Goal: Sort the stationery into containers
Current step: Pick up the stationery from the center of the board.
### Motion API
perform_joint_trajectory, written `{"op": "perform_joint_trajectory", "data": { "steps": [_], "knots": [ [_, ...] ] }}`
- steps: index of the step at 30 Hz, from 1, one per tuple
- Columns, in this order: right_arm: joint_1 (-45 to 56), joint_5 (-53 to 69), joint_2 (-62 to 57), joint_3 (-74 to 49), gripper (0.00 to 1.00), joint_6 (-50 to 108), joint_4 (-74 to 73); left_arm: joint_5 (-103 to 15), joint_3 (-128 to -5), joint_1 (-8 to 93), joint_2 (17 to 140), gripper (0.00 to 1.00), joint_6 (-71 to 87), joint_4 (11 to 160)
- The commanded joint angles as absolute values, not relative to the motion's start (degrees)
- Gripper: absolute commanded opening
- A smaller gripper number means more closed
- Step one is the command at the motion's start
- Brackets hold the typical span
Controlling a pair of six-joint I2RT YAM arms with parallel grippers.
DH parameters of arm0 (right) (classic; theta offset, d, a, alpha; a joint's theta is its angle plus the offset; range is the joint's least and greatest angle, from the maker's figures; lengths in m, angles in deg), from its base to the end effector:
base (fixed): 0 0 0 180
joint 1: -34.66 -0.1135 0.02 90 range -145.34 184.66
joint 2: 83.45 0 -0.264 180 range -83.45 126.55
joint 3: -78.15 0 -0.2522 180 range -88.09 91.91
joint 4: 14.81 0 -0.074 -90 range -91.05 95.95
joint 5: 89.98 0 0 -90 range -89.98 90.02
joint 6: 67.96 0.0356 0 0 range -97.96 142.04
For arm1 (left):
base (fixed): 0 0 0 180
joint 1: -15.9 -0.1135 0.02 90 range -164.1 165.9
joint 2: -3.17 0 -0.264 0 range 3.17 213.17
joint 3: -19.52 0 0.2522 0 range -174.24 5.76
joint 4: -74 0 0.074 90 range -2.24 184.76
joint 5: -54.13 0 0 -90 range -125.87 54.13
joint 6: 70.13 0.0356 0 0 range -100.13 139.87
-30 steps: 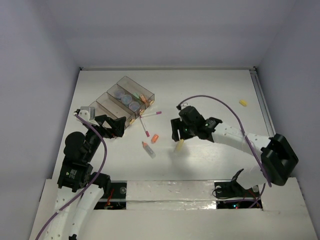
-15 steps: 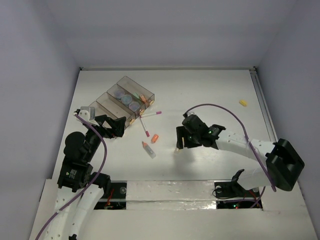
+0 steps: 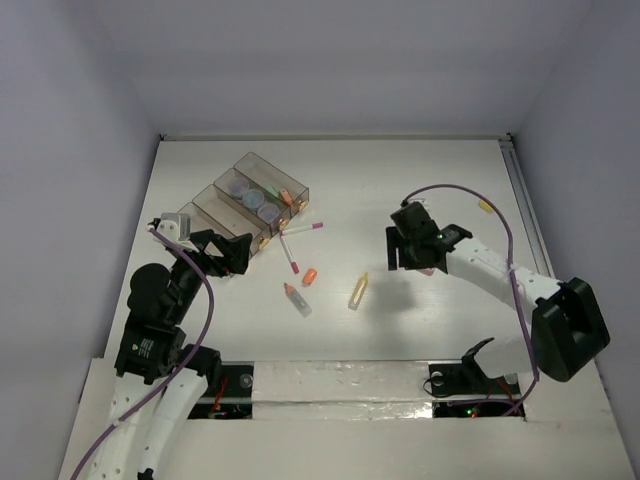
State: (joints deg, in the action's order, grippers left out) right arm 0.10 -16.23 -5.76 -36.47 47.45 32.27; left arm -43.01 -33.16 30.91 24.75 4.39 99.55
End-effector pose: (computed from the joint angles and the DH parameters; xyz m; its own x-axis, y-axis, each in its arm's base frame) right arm 0.2241 0.1422 0.2246 -0.8235 -0.0671 -0.5633 -0.0818 0.9966 0.0010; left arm 0.0947 -0.0300 0.3514 -0.0105 -0.2714 -0.9624 0.3877 0.8861 -0.2541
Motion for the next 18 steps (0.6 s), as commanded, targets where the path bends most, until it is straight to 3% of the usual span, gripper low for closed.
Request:
{"op": "perform_joint_trajectory", "data": {
  "steps": [1,3,12,18],
  "knots": [
    [1.5,-22.8,-1.3,-28.4,0.74,42.1,37.3,-44.0,-32.8,31.2,24.6,0.99,4.9,96.6],
    [2.2,-24.6,2.8,-25.6,0.75,38.6,41.4,-44.0,-32.7,31.7,24.6,0.99,4.9,96.6],
    [12.1,-10.1,12.6,-23.6,0.79,23.1,38.4,-42.2,-33.1,34.2,25.1,0.99,5.1,97.0],
    [18.0,1.4,11.8,-25.0,0.81,18.4,35.9,-41.1,-33.4,38.1,24.9,0.99,5.3,97.4]
  ]
}}
